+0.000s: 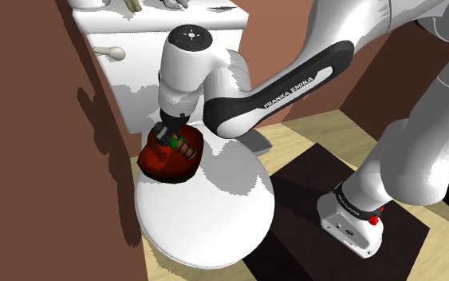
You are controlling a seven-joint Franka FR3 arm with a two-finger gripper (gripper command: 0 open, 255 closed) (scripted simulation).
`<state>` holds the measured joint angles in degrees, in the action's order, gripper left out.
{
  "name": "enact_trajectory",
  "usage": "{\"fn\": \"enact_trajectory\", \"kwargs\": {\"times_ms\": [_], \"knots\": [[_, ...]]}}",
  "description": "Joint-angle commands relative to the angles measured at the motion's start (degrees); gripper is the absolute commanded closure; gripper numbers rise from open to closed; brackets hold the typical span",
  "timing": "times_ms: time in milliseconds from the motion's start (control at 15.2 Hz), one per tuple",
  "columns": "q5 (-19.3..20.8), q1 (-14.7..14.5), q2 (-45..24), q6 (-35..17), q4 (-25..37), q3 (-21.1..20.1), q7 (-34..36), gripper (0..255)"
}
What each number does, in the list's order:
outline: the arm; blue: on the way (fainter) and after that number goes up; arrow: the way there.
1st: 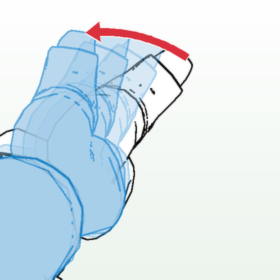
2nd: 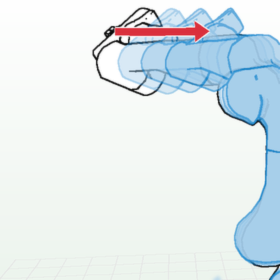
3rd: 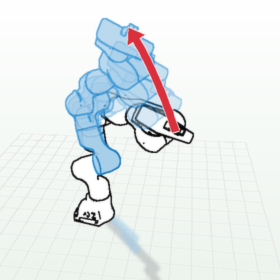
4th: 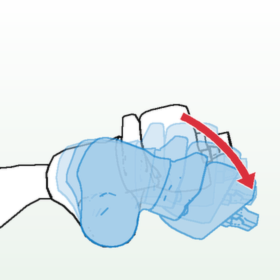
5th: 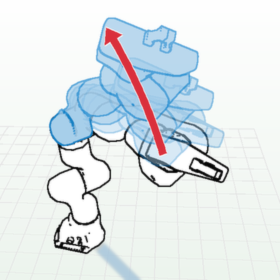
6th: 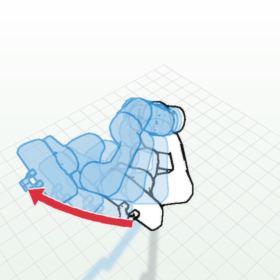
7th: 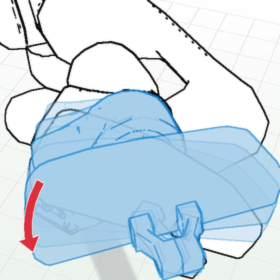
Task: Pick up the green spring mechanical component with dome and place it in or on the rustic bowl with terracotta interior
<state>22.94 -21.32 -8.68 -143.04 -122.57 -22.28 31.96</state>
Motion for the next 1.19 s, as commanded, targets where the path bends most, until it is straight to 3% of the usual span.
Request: {"fn": "enact_trajectory", "kwargs": {"times_ms": [0,66,396,660,1122], "knots": [[0.00,-0.01,-0.01,0.01,-0.02,0.00,0.00,255],[0.00,0.00,0.00,0.00,-0.03,0.00,0.00,0],[0.00,-0.01,-0.01,0.01,-0.02,0.00,0.00,0],[-5.33,0.23,6.08,5.20,0.01,-1.35,-3.55,0],[-5.33,0.19,6.08,5.20,0.01,-1.31,-3.56,0]]}}
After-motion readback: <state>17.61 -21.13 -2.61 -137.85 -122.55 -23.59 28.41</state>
